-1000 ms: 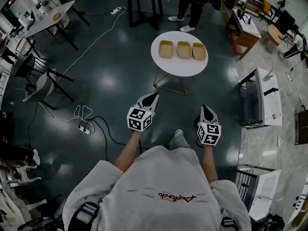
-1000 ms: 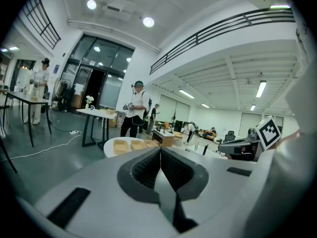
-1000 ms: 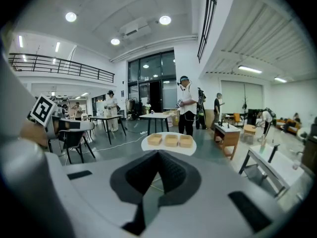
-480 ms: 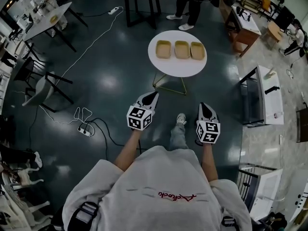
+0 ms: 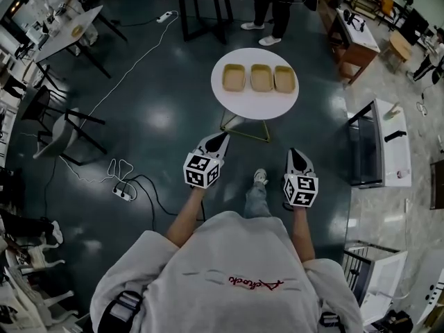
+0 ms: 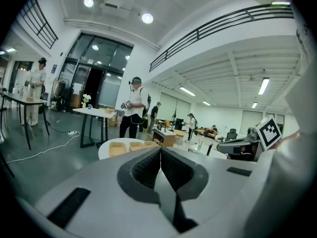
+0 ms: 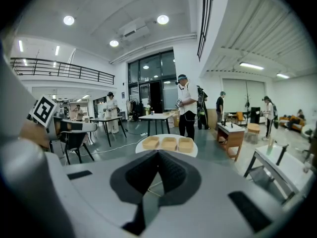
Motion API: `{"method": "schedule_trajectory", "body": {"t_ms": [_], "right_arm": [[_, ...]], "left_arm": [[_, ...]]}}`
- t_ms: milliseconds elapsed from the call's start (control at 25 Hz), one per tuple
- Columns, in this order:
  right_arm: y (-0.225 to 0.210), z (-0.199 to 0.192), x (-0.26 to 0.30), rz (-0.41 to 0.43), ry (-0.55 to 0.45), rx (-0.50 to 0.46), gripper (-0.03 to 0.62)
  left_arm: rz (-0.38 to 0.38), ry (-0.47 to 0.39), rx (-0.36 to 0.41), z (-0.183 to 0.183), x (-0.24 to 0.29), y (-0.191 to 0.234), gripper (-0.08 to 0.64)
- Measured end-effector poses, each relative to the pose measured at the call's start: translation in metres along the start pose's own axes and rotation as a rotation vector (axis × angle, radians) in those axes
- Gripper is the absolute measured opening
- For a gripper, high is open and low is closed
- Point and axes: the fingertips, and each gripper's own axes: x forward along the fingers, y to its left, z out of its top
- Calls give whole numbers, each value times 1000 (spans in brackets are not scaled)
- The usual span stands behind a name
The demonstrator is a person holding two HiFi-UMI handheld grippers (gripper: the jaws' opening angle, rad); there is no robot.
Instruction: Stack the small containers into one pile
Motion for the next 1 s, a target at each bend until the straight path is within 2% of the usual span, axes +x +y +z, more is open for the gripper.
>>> {"method": "schedule_trajectory", "body": {"t_ms": [480,1000], "right_arm": [[-49,17,61,16,17,26,19],[-100,54,137,83,21,34,20]], "left_arm": [[8,26,0,22,77,11,11],[79,30,-20,52,151,30,11]]}}
